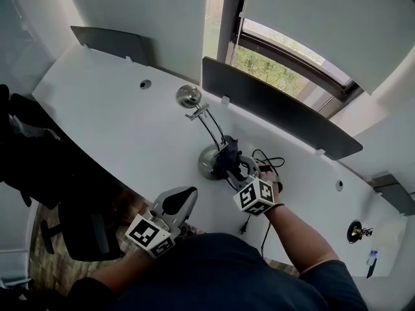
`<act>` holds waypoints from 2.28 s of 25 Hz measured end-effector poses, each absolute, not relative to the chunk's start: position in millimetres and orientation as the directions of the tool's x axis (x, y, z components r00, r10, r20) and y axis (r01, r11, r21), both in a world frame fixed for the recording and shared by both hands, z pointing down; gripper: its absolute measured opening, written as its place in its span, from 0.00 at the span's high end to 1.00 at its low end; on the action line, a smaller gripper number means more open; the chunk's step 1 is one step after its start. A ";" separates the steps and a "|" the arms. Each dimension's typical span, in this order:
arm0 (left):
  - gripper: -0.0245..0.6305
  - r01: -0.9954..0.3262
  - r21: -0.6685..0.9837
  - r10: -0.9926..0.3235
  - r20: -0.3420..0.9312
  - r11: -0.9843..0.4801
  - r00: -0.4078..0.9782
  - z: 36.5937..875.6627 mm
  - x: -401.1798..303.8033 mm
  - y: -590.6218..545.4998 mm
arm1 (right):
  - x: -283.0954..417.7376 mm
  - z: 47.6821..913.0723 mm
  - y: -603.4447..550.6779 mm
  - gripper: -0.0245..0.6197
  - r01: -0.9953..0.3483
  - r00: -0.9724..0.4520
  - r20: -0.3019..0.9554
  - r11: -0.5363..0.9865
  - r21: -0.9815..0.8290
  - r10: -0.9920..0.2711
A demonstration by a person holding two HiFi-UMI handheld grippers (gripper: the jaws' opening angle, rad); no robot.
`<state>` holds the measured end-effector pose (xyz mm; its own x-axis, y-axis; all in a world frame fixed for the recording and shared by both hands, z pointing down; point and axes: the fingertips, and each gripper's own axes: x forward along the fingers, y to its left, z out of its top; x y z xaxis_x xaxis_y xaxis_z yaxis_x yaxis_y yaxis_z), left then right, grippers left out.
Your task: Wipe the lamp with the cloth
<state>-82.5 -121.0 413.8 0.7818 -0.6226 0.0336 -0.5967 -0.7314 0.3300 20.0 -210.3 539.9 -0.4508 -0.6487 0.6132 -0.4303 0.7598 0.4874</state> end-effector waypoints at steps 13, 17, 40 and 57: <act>0.96 -0.556 0.283 -0.575 0.016 -0.782 0.818 394.5 -80.0 -108.5 | 26.9 486.8 -181.4 0.76 -0.607 -0.466 0.530 0.692 0.390 -0.708; 0.96 -0.541 0.271 -0.559 0.014 -0.796 0.829 390.6 -79.7 -103.7 | 21.1 464.8 -161.1 0.76 -0.671 -0.505 0.470 0.672 0.314 -0.724; 0.96 -0.486 0.199 -0.492 0.024 -0.851 0.870 380.8 -75.6 -73.7 | -32.5 395.4 -81.6 0.76 -0.766 -0.631 0.217 0.643 -0.021 -0.745; 0.96 -0.481 0.163 -0.485 0.019 -0.861 0.874 385.3 -80.6 -65.8 | -38.5 396.0 -73.2 0.76 -0.762 -0.635 0.217 0.647 -0.021 -0.741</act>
